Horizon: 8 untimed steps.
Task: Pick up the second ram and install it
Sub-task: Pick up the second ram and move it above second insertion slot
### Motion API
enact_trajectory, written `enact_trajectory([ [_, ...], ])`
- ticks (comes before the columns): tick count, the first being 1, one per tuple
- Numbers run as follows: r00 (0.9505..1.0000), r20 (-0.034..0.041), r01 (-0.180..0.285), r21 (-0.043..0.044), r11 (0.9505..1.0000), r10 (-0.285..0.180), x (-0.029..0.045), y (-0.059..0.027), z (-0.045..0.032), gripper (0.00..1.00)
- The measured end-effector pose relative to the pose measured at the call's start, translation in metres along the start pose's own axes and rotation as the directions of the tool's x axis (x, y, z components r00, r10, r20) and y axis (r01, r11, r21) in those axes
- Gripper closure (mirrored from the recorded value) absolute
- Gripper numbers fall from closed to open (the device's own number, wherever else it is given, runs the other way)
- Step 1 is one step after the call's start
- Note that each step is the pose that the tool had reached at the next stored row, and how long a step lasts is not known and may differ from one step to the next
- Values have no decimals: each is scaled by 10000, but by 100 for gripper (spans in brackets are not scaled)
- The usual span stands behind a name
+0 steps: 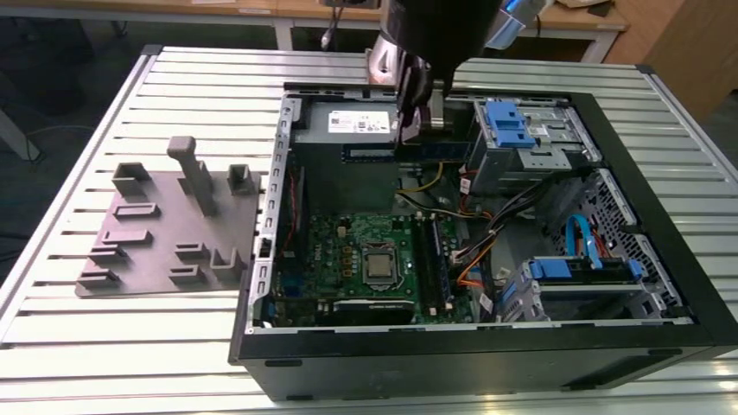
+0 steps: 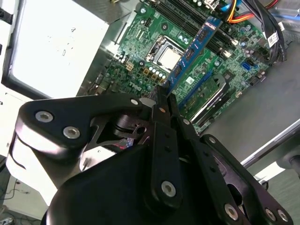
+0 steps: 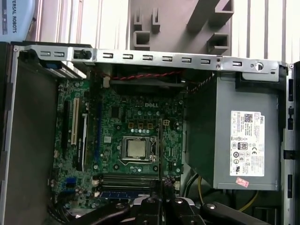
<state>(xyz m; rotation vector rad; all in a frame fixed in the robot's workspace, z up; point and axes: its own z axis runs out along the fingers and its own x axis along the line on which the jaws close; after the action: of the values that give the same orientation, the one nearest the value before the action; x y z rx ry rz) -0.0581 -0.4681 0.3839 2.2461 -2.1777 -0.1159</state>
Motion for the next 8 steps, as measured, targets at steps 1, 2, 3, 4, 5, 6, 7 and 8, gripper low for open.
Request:
enact_trajectory([
  [1, 10000, 0, 0, -3, 10000, 0, 8, -11, 19, 86],
  [2, 10000, 1, 0, -3, 10000, 0, 17, -20, 36, 86],
  [3, 10000, 1, -1, -4, 10000, 1, 25, -28, 53, 86],
  [4, 10000, 1, -1, -4, 10000, 1, 32, -36, 70, 86],
  [5, 10000, 1, -1, -4, 10000, 1, 39, -45, 88, 86],
  [6, 10000, 1, -1, -5, 10000, 1, 46, -54, 105, 86],
  [7, 10000, 1, -1, -4, 10000, 1, 53, -63, 123, 86],
  [8, 10000, 2, -1, -4, 10000, 1, 60, -74, 140, 86],
])
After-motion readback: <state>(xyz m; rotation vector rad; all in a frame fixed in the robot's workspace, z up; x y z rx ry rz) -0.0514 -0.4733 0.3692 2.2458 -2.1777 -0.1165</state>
